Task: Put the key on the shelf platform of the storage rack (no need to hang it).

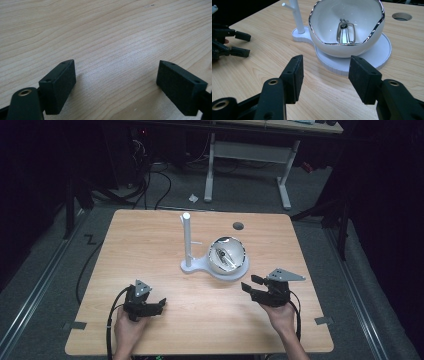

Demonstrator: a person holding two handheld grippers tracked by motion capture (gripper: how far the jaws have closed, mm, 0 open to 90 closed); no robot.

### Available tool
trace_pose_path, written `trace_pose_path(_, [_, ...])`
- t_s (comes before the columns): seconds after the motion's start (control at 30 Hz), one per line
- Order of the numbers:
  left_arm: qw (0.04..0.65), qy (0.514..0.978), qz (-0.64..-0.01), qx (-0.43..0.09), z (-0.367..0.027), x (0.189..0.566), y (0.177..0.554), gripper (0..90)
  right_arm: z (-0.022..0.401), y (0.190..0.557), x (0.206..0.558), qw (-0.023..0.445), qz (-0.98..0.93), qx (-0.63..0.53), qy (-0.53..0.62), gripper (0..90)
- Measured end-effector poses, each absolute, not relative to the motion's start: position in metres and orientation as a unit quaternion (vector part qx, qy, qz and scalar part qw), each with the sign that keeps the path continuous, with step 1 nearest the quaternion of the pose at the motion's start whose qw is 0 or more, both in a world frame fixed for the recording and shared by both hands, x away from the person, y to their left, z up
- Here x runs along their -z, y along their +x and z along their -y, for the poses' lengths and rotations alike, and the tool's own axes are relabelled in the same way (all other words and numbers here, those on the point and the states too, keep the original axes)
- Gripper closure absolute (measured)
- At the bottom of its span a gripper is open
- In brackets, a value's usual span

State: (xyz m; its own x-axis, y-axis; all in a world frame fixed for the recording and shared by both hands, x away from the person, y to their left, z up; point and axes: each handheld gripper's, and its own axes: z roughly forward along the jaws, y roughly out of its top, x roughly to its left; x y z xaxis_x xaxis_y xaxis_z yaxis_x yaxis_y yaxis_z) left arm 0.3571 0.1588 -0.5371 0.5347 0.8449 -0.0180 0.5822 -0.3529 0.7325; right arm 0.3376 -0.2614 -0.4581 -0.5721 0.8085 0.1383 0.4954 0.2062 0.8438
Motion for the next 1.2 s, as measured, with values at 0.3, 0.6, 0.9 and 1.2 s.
trace_pose_path(0.3, [0.354, 0.803, -0.442, -0.185, -0.159, 0.537, 0.357, 16.2, 0.253, 0.336, 0.467, 0.170, -0.757, -0.468, 0.423, 45.7])
trace_pose_path(0.6, [0.354, 0.803, -0.442, -0.185, -0.159, 0.537, 0.357, 16.2, 0.247, 0.337, 0.476, 0.170, -0.758, -0.460, 0.429, 46.1])
trace_pose_path(0.9, [0.355, 0.802, -0.443, -0.185, -0.158, 0.537, 0.357, 16.2, 0.241, 0.338, 0.484, 0.165, -0.762, -0.455, 0.430, 46.1])
trace_pose_path(1.2, [0.355, 0.802, -0.443, -0.185, -0.158, 0.537, 0.357, 16.2, 0.235, 0.341, 0.493, 0.167, -0.769, -0.440, 0.432, 48.6])
